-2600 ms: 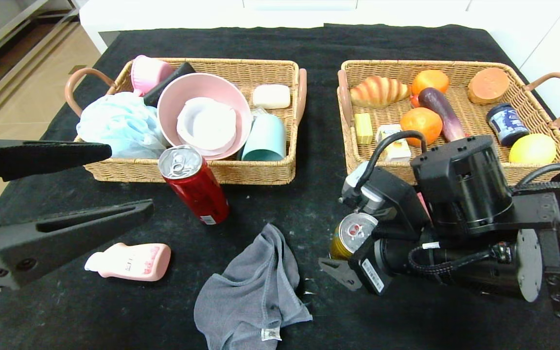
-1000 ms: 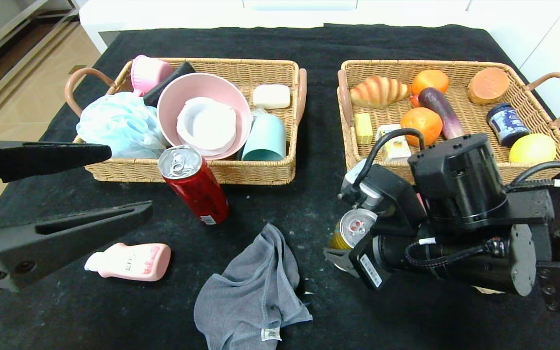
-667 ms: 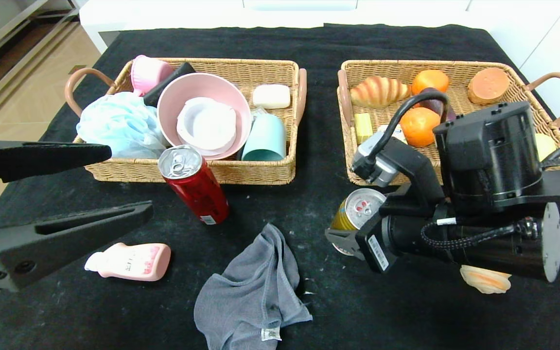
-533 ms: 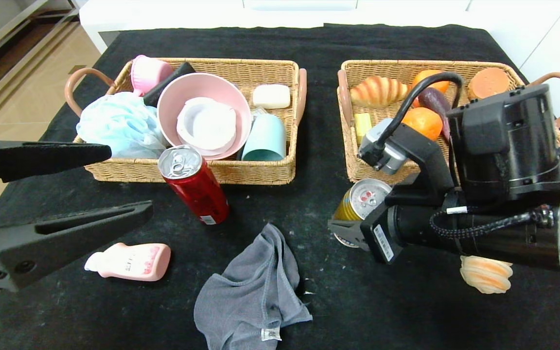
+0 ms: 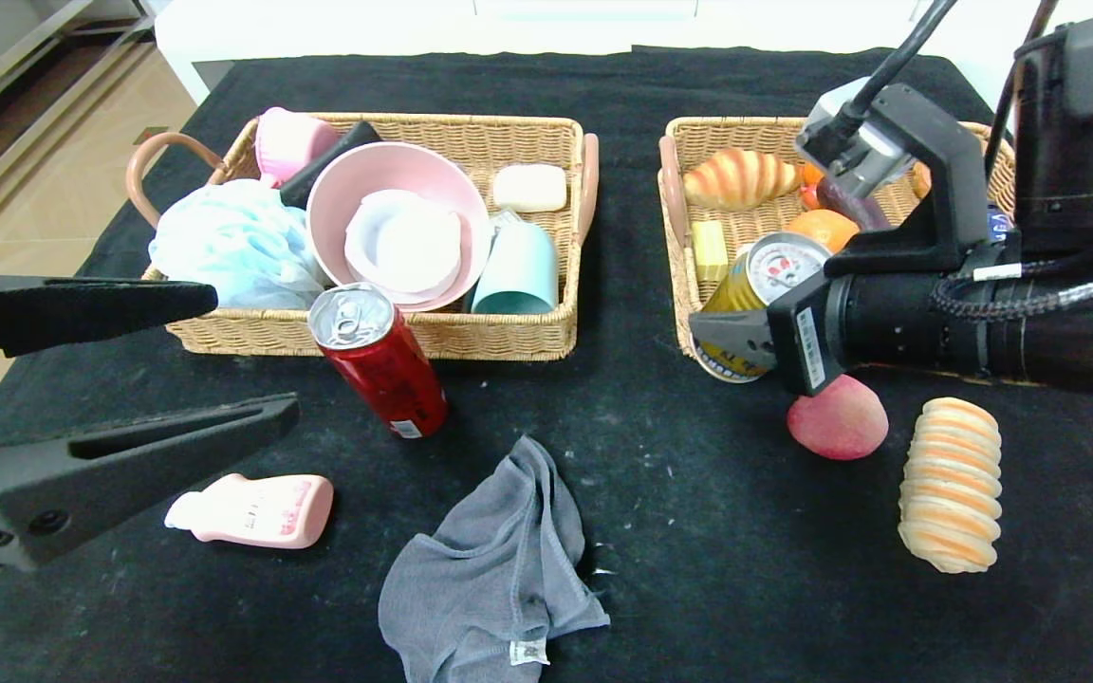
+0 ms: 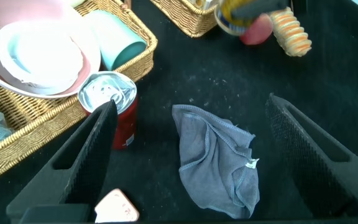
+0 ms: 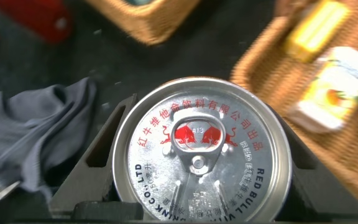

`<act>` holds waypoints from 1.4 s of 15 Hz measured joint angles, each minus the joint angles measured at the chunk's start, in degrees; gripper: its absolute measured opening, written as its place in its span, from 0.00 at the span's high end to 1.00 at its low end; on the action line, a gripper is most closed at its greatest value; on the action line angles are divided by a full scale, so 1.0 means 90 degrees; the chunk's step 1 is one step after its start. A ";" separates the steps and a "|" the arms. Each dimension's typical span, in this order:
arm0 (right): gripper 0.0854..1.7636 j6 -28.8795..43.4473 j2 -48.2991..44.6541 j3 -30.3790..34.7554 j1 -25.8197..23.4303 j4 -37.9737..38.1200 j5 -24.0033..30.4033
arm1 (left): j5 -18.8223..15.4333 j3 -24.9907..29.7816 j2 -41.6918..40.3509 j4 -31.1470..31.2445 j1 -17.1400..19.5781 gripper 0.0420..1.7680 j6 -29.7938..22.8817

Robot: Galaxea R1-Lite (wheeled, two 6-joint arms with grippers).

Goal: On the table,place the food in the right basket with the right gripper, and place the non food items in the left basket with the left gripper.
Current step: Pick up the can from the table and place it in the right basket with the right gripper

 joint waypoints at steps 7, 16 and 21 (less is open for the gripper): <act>0.32 0.0023 -0.0104 -0.0607 -0.1317 0.0035 0.0022 | 0.0000 0.0003 0.0007 0.0000 0.0000 0.03 0.0003; 0.32 0.0367 0.0248 -0.1108 -0.2998 -0.0003 0.0064 | 0.0000 0.0012 0.0018 -0.0003 -0.0027 0.03 0.0003; 0.32 0.0526 0.0685 -0.1639 -0.3589 -0.0008 0.0045 | 0.0007 0.0012 0.0015 -0.0003 -0.0085 0.03 0.0000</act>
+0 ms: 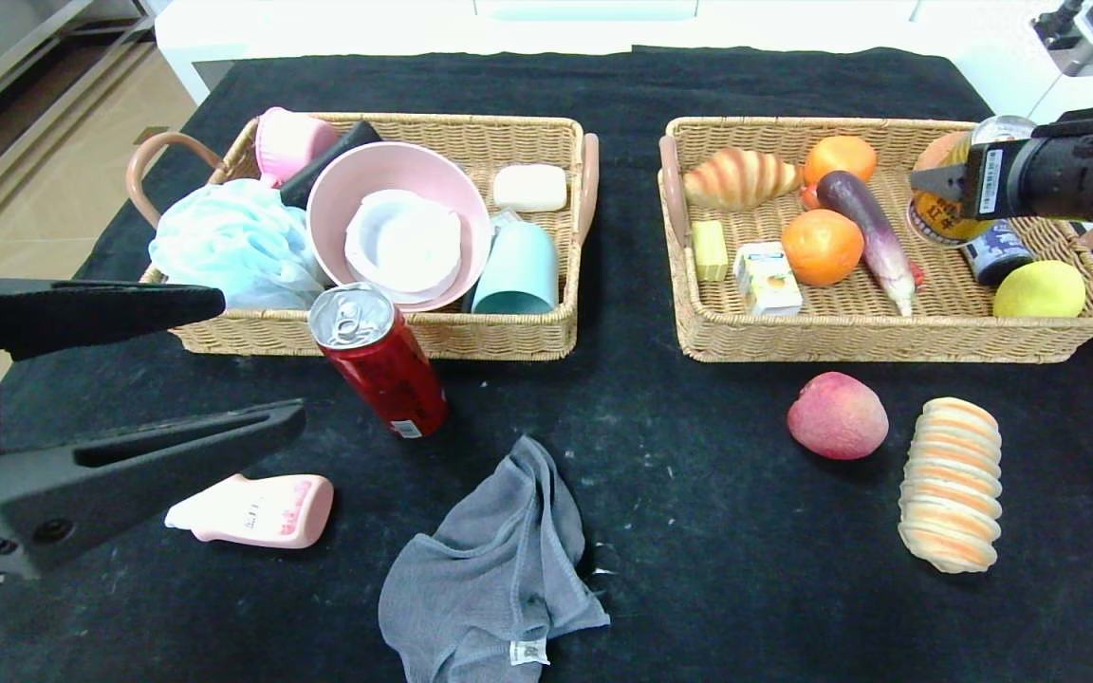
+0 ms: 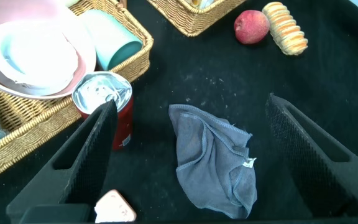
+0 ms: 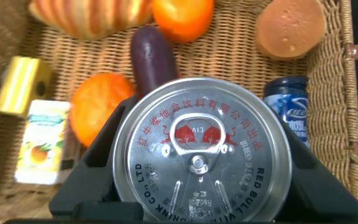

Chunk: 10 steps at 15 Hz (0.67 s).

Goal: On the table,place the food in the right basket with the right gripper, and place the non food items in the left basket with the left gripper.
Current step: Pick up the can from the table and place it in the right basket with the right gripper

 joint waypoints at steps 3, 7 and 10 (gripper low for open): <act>0.32 0.0004 0.0325 -0.0290 -0.0229 -0.0004 -0.0003 | 0.0003 0.0000 -0.0003 0.0000 -0.0003 0.03 0.0000; 0.32 0.0150 0.0717 -0.0668 -0.0432 -0.0019 0.0016 | 0.0000 0.0000 -0.0009 0.0003 -0.0003 0.03 0.0000; 0.32 0.0165 0.0906 -0.0809 -0.0505 -0.0062 0.0001 | 0.0003 0.0000 -0.0022 0.0003 -0.0003 0.03 0.0000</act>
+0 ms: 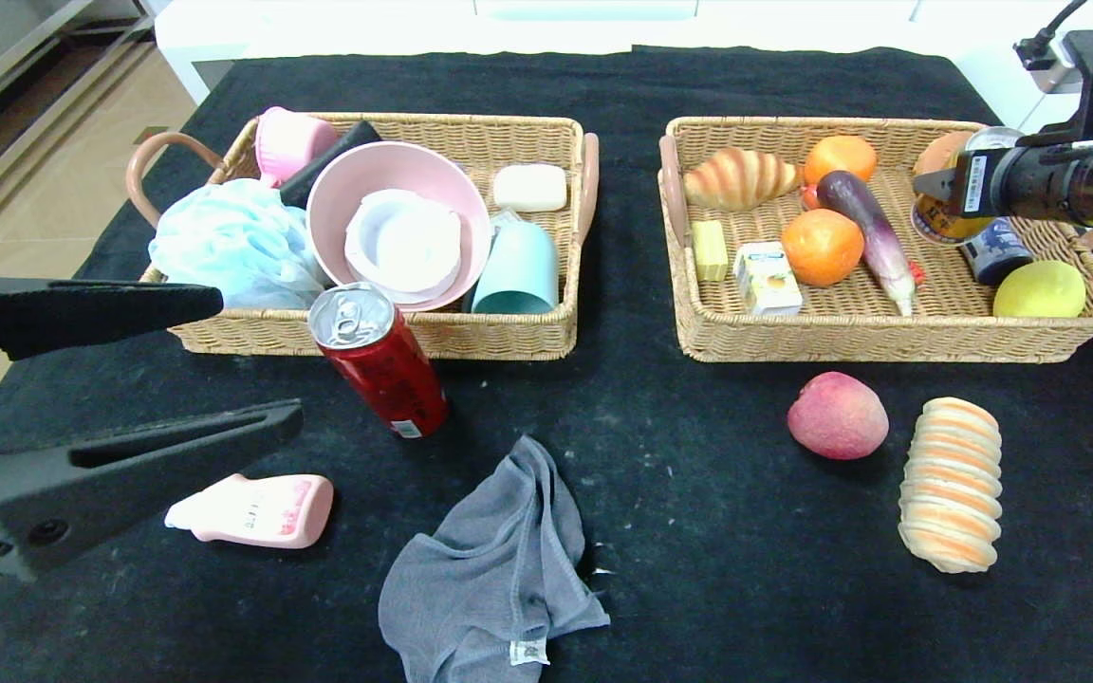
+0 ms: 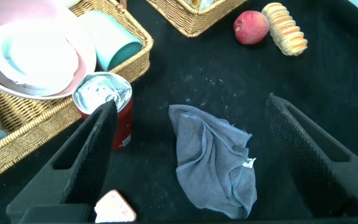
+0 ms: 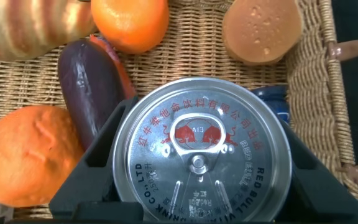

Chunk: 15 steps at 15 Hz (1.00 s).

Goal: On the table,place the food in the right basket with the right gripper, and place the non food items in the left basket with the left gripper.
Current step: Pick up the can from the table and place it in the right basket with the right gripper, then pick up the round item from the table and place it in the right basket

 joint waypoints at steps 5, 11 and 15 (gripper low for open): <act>0.21 0.0012 0.0080 -0.0012 0.0009 -0.0027 -0.0019 | -0.0003 0.0000 -0.0027 -0.0003 0.0000 0.03 0.0000; 0.12 0.0038 0.0095 0.0019 0.0039 -0.0020 -0.0041 | 0.0000 0.0000 -0.0037 0.0000 0.0000 0.03 0.0000; 0.08 0.0148 -0.0022 0.0126 0.0119 0.0004 -0.0176 | 0.0000 0.0000 -0.0039 -0.0003 0.0000 0.03 0.0000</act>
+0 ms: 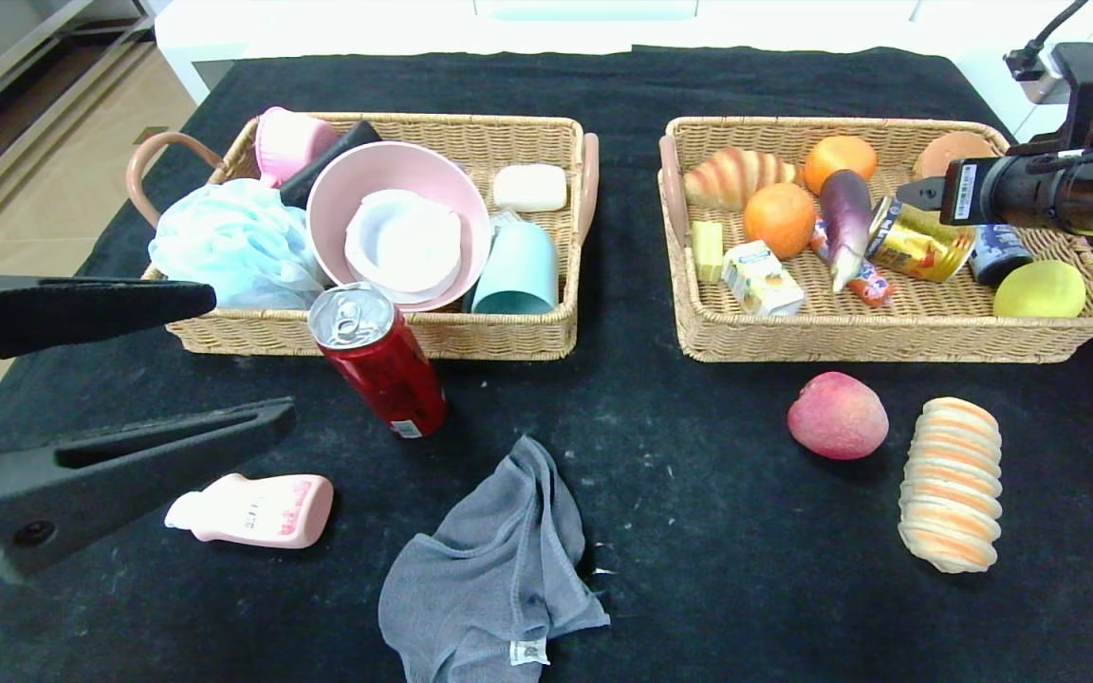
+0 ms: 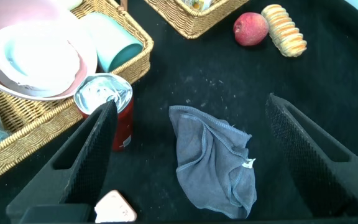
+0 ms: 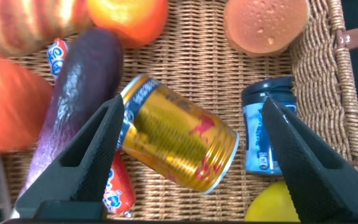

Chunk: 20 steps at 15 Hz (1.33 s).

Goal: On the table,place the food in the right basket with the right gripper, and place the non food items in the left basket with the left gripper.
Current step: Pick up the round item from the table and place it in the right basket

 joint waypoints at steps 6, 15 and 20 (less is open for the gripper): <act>0.06 0.0000 -0.0496 0.0374 0.0600 0.0171 -0.0799 | 0.0000 0.0000 -0.0007 0.0000 0.0000 0.03 0.0003; 0.04 0.0603 -0.1696 0.0456 0.1894 0.3002 -0.0872 | -0.0003 0.0009 -0.0024 0.0009 0.0000 0.03 0.0000; 0.04 0.1191 -0.1858 0.0524 0.2341 0.3764 -0.0866 | 0.0000 0.0012 -0.0019 0.0012 -0.0007 0.03 0.0003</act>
